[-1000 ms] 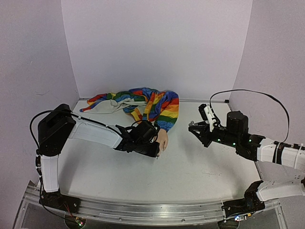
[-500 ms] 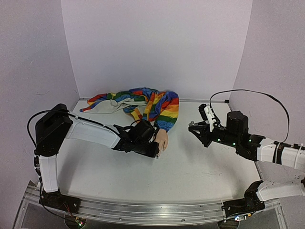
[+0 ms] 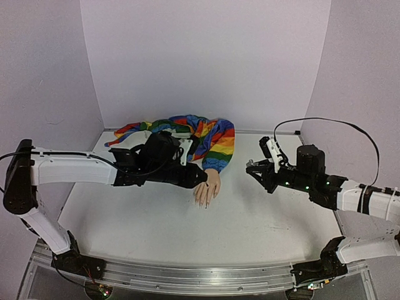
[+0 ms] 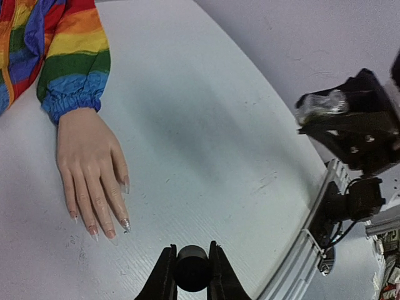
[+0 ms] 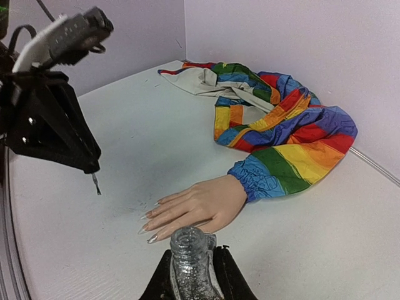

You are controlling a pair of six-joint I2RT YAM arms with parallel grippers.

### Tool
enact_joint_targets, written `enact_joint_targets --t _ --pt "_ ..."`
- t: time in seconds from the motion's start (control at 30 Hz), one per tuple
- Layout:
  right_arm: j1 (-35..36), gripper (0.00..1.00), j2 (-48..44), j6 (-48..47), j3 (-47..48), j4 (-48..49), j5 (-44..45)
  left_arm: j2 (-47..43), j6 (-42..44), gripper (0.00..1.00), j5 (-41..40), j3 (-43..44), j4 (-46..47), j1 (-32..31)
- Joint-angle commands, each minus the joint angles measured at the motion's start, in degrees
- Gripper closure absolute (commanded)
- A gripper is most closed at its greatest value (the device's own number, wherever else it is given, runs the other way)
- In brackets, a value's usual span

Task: Paint the nails

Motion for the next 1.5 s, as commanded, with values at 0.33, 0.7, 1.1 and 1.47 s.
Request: enact_joint_targets --t 0.33,0.7,1.1,1.47 --pt "5.37 1.0 5.66 7.76 11.02 3.66 -10.72 -19.22 6.22 1.0 9.04 3.47 -6.92 1.0" --pt "18.0 1.0 16.2 6.64 19.47 9.57 -9.34 -25.49 3.7 1.0 10.22 4.92 -8.55 2.75" --pt "20.88 1.0 19.37 4.72 22.82 10.06 -7.58 -23.76 2.87 1.0 12.74 5.98 -8.99 2.76" --pt "20.96 1.0 19.59 2.8 22.87 9.97 -5.92 -22.14 2.73 1.0 14.27 6.23 -8.9 2.77"
